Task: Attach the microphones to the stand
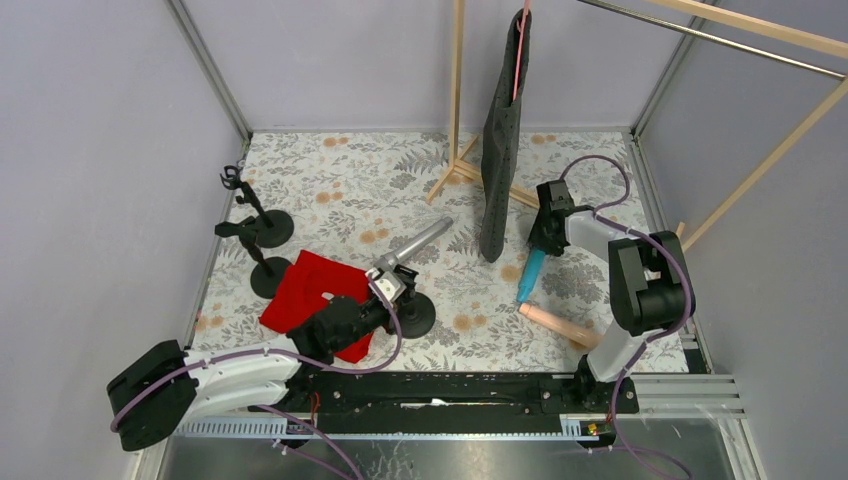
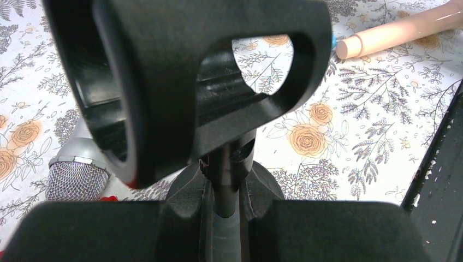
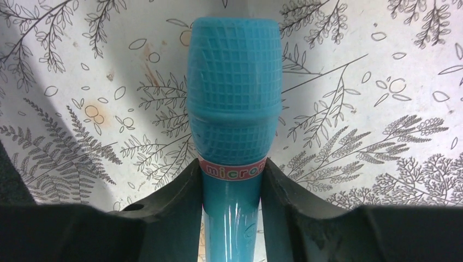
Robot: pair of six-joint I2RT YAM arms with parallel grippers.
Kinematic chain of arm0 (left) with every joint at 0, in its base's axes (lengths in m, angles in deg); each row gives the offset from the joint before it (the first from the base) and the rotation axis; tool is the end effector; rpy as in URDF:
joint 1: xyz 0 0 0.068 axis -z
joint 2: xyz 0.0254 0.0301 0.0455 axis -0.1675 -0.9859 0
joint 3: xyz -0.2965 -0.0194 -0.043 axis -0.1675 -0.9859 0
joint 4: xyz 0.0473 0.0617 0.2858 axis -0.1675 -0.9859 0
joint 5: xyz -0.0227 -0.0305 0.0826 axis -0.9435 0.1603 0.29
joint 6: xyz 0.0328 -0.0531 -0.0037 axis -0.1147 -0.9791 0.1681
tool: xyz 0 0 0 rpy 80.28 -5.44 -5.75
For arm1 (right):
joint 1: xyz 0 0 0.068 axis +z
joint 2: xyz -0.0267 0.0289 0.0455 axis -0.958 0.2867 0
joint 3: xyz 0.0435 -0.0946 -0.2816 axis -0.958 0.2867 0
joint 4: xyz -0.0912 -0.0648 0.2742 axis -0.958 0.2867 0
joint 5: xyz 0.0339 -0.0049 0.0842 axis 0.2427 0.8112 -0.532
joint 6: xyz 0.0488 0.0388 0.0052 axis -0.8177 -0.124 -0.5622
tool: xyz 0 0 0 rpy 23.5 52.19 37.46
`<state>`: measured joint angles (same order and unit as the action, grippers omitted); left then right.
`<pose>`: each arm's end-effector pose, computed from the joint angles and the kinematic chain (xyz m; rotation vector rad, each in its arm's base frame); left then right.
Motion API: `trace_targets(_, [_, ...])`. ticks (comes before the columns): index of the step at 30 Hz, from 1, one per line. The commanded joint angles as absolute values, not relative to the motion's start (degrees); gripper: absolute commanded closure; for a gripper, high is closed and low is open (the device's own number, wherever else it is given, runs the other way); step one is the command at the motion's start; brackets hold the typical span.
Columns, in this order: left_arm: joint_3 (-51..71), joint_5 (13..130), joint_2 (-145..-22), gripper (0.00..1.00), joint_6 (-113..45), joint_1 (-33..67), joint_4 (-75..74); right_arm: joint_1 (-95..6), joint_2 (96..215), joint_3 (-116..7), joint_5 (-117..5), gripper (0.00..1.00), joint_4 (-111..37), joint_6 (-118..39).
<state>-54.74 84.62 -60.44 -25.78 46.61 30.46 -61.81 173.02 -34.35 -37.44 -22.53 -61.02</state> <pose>0.1157 -0.1659 0.1648 0.7591 1.6567 -0.6709 0.3685 0.0659 0.1522 0.4410 2.5209 0.0167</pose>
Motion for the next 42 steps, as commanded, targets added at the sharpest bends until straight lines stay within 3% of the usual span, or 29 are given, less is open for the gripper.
trace_targets(1, [-52.24,82.39,-61.28,0.99,-24.12,47.11,34.31,-63.09,170.48,-32.82,-37.25,0.68,-23.42,-60.11])
trace_targets(4, [-51.33,80.31,-62.64,0.99,-23.37,47.50,34.70,-63.47,165.41,-31.06,-36.33,0.87,-23.52,-59.77])
trace_targets(8, [-50.83,78.58,-64.19,1.00,-21.64,48.83,36.48,-63.63,154.18,-28.63,-34.62,1.00,-23.07,-58.90])
trace_targets(15, [-49.63,75.12,-66.67,1.00,-15.87,50.71,39.71,-63.67,133.19,-26.13,-33.55,1.00,-20.87,-58.86])
trace_targets(25, [-44.43,63.33,-73.73,0.99,-5.66,51.45,37.18,-63.67,110.06,-22.65,-44.44,1.00,-24.73,-56.37])
trace_targets(31, [-43.86,59.45,-80.97,0.81,-14.01,51.44,46.98,-63.67,112.34,-26.82,-49.74,1.00,-18.63,-54.71])
trace_targets(36, [-46.26,62.06,-84.77,0.73,-21.33,51.44,56.86,-63.68,113.27,-26.81,-51.00,1.00,-17.86,-54.61])
trace_targets(42, [-50.13,66.23,-85.45,0.46,-27.68,51.48,66.70,-63.67,112.73,-25.82,-51.12,1.00,-18.54,-54.65])
